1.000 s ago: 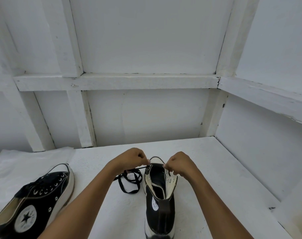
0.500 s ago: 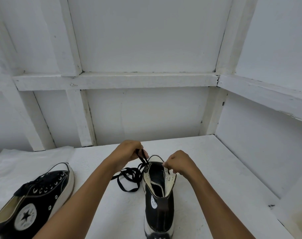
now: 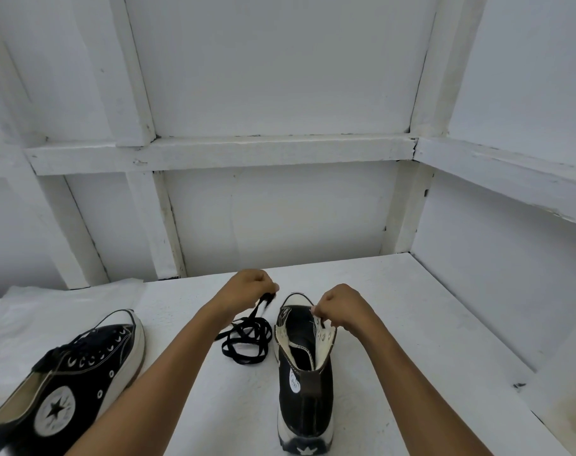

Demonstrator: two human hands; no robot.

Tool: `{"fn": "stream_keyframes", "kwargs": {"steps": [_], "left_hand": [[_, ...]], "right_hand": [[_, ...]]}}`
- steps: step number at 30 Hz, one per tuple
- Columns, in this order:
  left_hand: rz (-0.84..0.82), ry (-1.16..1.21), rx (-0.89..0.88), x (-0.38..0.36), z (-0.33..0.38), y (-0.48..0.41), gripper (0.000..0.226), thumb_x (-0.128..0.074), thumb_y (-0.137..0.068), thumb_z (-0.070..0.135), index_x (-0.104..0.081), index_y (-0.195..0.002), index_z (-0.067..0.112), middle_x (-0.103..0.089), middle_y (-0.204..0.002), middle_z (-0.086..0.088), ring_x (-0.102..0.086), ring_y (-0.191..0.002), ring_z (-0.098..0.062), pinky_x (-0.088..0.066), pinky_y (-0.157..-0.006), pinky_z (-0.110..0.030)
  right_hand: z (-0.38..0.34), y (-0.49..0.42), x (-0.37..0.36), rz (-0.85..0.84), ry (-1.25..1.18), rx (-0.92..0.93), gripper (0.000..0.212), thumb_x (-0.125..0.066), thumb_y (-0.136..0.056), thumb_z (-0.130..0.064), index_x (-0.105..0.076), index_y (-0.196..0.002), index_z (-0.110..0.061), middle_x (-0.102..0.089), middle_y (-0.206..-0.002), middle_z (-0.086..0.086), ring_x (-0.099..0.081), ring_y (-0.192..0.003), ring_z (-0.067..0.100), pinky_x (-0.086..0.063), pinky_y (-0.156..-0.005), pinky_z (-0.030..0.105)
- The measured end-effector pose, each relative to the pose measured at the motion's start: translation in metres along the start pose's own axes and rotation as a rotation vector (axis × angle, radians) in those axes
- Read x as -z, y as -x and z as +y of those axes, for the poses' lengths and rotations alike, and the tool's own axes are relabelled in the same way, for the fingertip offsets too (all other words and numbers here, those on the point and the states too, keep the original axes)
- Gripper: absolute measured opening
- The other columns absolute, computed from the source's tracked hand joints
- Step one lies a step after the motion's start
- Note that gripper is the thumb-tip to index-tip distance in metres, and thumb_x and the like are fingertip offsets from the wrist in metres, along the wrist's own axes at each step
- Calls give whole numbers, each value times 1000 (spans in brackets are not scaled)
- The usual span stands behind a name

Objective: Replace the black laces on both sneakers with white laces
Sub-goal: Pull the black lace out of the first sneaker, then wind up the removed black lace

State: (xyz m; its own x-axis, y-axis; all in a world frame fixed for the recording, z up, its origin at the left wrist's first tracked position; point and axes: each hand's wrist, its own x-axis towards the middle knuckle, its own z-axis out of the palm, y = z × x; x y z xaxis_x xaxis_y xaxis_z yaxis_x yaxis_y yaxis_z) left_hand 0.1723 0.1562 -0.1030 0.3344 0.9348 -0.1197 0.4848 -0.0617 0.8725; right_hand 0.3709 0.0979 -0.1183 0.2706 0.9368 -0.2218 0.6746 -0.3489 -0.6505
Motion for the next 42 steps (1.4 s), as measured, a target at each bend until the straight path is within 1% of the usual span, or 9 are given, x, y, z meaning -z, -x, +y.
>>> {"fn": "stream_keyframes", "kwargs": {"steps": [3, 8, 13, 18, 22, 29, 35, 40, 42], "left_hand": [[97, -10, -59, 9, 8, 0, 19, -67, -89, 19, -62, -72, 12, -61, -71, 0, -55, -66, -12, -46, -69, -28], [2, 86, -82, 26, 24, 10, 10, -65, -91, 13, -66, -83, 8, -55, -61, 0, -43, -52, -13, -40, -50, -24], [-74, 155, -150, 35, 35, 20, 7, -64, -92, 11, -70, -87, 10, -45, -57, 4, -34, -50, -11, -29, -47, -22], [-82, 201, -225, 45, 42, 25, 9, -63, -93, 8, -69, -87, 9, -46, -60, 1, -32, -50, -11, -27, -47, -22], [-53, 218, -253, 55, 41, 26, 8, -64, -91, 7, -69, -86, 8, -52, -62, -3, -38, -51, -12, -32, -49, -24], [228, 87, -227, 61, 32, 17, 11, -61, -94, 10, -67, -85, 11, -68, -72, -1, -61, -65, -14, -47, -65, -26], [257, -99, -222, 62, 10, 10, 11, -62, -94, 18, -67, -85, 17, -72, -73, -3, -69, -79, -28, -55, -78, -45], [350, -42, -316, 65, 13, 10, 9, -63, -96, 21, -67, -89, 17, -66, -71, -1, -63, -64, -13, -44, -59, -20], [373, -39, -351, 68, 16, 9, 10, -63, -96, 24, -67, -89, 19, -64, -70, 1, -60, -64, -14, -46, -59, -26]], "right_hand": [[-2, 1, 1, -3, 7, 35, 20, -68, -85, -19, -74, -87, 0, -74, -93, 16, -61, -69, 21, -43, -57, 23], [-8, 5, -1, 80, -73, 183, 5, -68, -86, -18, -71, -90, -15, -69, -91, -6, -63, -91, 12, -50, -80, 27], [-30, 11, 0, -16, -381, 369, 22, -58, -97, -33, -65, -115, -24, -65, -115, -12, -58, -109, 4, -45, -96, 26], [-47, 20, 9, -172, -484, 431, 30, -43, -104, -33, -68, -106, -17, -70, -111, -8, -61, -106, 4, -44, -88, 28], [-48, 25, 12, -251, -570, 478, 25, -49, -103, -26, -63, -89, -10, -73, -91, 1, -68, -90, 13, -51, -86, 35], [-58, 29, 14, -312, -737, 430, 22, -47, -103, -17, -56, -87, -6, -54, -62, 4, -51, -60, 21, -48, -66, 31], [-62, 34, 13, -407, -660, 399, 12, -52, -101, -11, -61, -95, -5, -57, -66, 3, -52, -61, 16, -46, -61, 26], [-71, 42, 16, -561, -528, 363, 16, -48, -102, -8, -63, -103, -2, -61, -73, 4, -56, -63, 14, -48, -61, 25], [-77, 46, 18, -594, -591, 374, 15, -48, -101, -7, -63, -103, -3, -61, -73, 3, -57, -63, 14, -48, -63, 26]]}}
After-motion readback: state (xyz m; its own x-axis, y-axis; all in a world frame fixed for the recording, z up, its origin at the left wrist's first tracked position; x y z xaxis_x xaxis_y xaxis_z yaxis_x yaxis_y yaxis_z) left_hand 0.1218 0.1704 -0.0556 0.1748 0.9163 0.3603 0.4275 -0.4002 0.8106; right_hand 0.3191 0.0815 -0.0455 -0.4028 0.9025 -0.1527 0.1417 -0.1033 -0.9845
